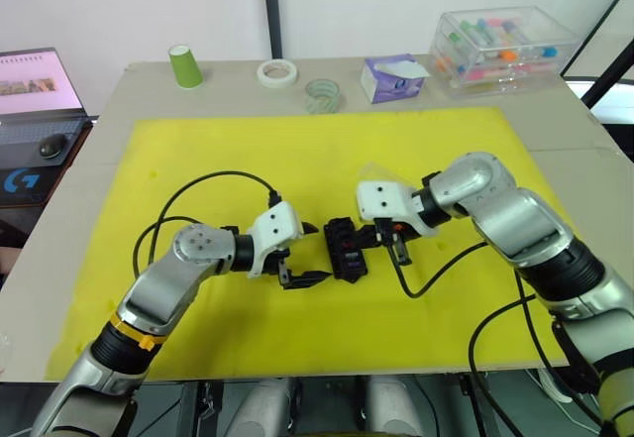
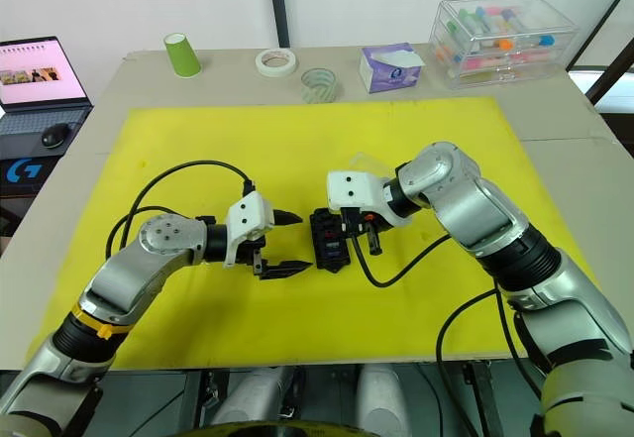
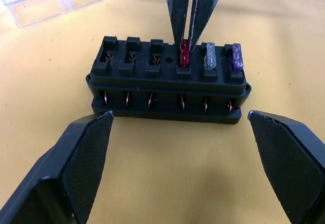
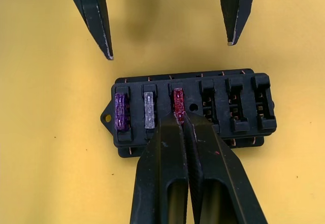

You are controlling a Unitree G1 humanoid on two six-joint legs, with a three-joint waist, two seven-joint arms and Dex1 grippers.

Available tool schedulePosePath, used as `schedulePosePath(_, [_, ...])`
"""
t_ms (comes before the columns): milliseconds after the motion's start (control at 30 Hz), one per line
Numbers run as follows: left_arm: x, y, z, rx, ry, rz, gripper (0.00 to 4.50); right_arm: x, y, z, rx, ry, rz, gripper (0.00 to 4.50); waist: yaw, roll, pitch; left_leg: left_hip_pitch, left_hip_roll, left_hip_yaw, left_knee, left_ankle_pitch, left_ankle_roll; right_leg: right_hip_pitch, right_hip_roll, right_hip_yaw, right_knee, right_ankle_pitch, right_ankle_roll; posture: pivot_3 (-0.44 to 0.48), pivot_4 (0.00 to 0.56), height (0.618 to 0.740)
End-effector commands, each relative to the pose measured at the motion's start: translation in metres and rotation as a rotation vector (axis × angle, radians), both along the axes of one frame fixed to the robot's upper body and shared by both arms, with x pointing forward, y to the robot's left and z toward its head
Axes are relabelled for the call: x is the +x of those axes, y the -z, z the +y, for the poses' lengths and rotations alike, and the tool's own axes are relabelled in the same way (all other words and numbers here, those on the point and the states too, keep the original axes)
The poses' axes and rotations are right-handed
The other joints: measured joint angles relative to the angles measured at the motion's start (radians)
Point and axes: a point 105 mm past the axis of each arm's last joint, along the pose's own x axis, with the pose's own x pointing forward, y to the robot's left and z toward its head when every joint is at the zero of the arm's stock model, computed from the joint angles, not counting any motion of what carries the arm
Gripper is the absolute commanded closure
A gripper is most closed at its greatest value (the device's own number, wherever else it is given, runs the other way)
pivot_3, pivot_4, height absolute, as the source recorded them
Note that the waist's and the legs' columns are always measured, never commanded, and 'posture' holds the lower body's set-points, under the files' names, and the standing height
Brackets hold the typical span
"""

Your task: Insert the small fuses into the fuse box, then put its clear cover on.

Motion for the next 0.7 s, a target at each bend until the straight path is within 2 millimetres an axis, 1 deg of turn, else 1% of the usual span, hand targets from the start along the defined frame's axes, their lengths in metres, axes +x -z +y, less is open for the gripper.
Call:
schedulePosePath(33, [-0.0028, -0.0080, -0.0040, -0.012, 0.025, -0.040, 0.03, -0.0005, -0.0093, 0.0044, 0.024, -0.006, -0.007, 4.50, 0.000, 0.000, 0.000, 0.000, 0.000, 0.000, 0.000, 0.000, 0.000, 0.000, 0.000, 0.000, 0.000, 0.000, 0.000, 0.000, 0.150, 0.740])
schedulePosePath(167, [-0.0027, -0.0077, -0.0034, -0.012, 0.022, -0.041, 0.03, -0.0006, -0.0120, 0.0042, 0.026, -0.012, -0.014, 4.50, 0.000, 0.000, 0.000, 0.000, 0.000, 0.000, 0.000, 0.000, 0.000, 0.000, 0.000, 0.000, 0.000, 0.000, 0.000, 0.000, 0.150, 0.740])
schedulePosePath(333, [-0.0018, -0.0081, -0.0030, -0.013, 0.018, -0.045, 0.03, 0.0005, -0.0071, 0.0026, 0.009, -0.004, -0.014, 4.50, 0.000, 0.000, 0.000, 0.000, 0.000, 0.000, 0.000, 0.000, 0.000, 0.000, 0.000, 0.000, 0.000, 0.000, 0.000, 0.000, 0.150, 0.740])
schedulePosePath(500, [-0.0021, -0.0078, -0.0026, -0.012, 0.016, -0.044, 0.03, 0.0008, -0.0066, 0.0032, 0.009, -0.008, -0.021, 4.50, 0.000, 0.000, 0.000, 0.000, 0.000, 0.000, 0.000, 0.000, 0.000, 0.000, 0.000, 0.000, 0.000, 0.000, 0.000, 0.000, 0.150, 0.740])
schedulePosePath(600, [-0.0024, -0.0076, -0.0023, -0.011, 0.017, -0.042, 0.00, 0.0006, -0.0068, 0.0034, 0.010, -0.009, -0.023, 3.80, 0.000, 0.000, 0.000, 0.000, 0.000, 0.000, 0.000, 0.000, 0.000, 0.000, 0.000, 0.000, 0.000, 0.000, 0.000, 0.000, 0.150, 0.740])
schedulePosePath(667, [-0.0025, -0.0078, -0.0021, -0.011, 0.017, -0.042, 0.00, 0.0003, -0.0075, 0.0037, 0.013, -0.011, -0.022, 3.19, 0.001, 0.000, 0.000, -0.001, 0.000, 0.000, 0.000, 0.000, 0.000, 0.000, 0.000, 0.000, 0.000, 0.000, 0.000, 0.000, 0.150, 0.740])
schedulePosePath(700, [-0.0024, -0.0078, -0.0020, -0.011, 0.016, -0.042, 0.00, 0.0003, -0.0081, 0.0040, 0.015, -0.012, -0.024, 3.19, 0.001, 0.000, 0.000, -0.001, 0.000, 0.000, 0.000, 0.000, 0.000, 0.000, 0.000, 0.000, 0.000, 0.000, 0.000, 0.000, 0.150, 0.740])
